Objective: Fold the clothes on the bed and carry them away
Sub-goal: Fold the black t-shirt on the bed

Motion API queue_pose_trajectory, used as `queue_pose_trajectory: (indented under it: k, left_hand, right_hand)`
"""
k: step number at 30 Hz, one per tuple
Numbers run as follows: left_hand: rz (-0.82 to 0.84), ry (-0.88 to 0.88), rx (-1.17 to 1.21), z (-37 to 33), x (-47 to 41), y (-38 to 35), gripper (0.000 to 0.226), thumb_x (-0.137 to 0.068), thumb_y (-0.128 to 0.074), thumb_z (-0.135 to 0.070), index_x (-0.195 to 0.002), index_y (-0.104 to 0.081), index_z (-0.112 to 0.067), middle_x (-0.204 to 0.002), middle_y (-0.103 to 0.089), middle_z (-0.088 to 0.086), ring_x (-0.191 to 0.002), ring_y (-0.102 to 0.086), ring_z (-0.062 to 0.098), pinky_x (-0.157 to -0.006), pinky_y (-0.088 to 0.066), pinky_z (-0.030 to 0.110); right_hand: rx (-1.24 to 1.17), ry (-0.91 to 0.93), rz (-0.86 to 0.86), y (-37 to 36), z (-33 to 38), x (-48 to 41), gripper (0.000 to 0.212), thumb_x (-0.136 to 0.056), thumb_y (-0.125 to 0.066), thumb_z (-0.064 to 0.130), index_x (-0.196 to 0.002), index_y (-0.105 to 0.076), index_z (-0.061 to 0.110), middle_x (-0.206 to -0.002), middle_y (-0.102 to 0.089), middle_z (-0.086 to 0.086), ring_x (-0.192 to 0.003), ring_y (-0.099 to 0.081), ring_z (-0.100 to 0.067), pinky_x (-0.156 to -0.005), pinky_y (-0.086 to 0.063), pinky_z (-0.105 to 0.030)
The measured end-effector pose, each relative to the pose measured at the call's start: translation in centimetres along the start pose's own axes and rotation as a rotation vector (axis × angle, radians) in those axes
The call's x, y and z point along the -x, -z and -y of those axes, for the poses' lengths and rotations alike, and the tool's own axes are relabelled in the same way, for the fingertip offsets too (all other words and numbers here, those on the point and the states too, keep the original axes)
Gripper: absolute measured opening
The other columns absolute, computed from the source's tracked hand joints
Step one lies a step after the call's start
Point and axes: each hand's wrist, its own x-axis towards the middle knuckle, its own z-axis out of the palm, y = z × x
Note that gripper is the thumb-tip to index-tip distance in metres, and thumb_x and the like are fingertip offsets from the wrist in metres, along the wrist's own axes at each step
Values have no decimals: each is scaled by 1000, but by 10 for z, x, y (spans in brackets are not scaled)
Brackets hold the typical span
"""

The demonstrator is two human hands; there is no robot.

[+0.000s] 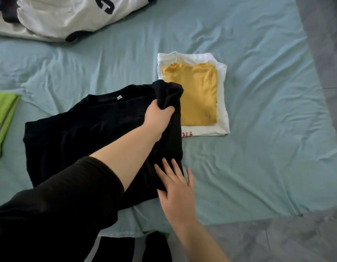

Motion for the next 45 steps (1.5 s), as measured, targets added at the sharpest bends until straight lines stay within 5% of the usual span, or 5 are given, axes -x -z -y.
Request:
queue_pose_trajectory:
  k: [14,30,36,40,45]
  left_hand:
    - [-221,161,299,60,18,254,14,-84,-73,-33,-98,-70,-30,-92,-76,-6,-85,-73,13,-63,-57,25]
    - [-490,187,-160,102,10,332,32,-89,-66,-31,-117,-57,-19,-110,-66,3,-105,-62,25,-87,-49,38]
    - [-753,-151,-765,86,32,280,67,-91,-50,-42,-151,-22,-30,-155,-29,6,-144,-22,25,-115,-13,49]
    - [-290,-211,-1125,109,14,275,65,-95,-22,-64,-150,8,-46,-163,9,5,-148,14,26,-118,10,47]
    - [-75,-35,-1220,119,-16,289,71,-91,-15,-72,-146,21,-45,-158,26,8,-143,29,31,-114,17,52]
  right_hand:
    - [-161,283,476,-58,130,-14,58,-97,-41,43,-149,-15,48,-144,-19,37,-128,-17,11,-104,-13,-14]
    - [81,372,993,-98,197,-55,72,-87,-43,69,-149,-30,36,-161,-12,15,-144,-15,-12,-114,-22,-37]
    - [56,415,38,-53,184,-108,41,-96,-42,40,-131,-59,26,-137,-57,9,-130,-49,-11,-111,-36,-37]
    - [416,295,294,-62,145,-172,64,-99,-19,55,-153,4,31,-161,11,8,-148,11,-9,-118,8,-31]
    - [566,247,324,-88,134,-188,64,-98,-10,57,-144,23,27,-160,21,3,-148,16,-14,-118,11,-34]
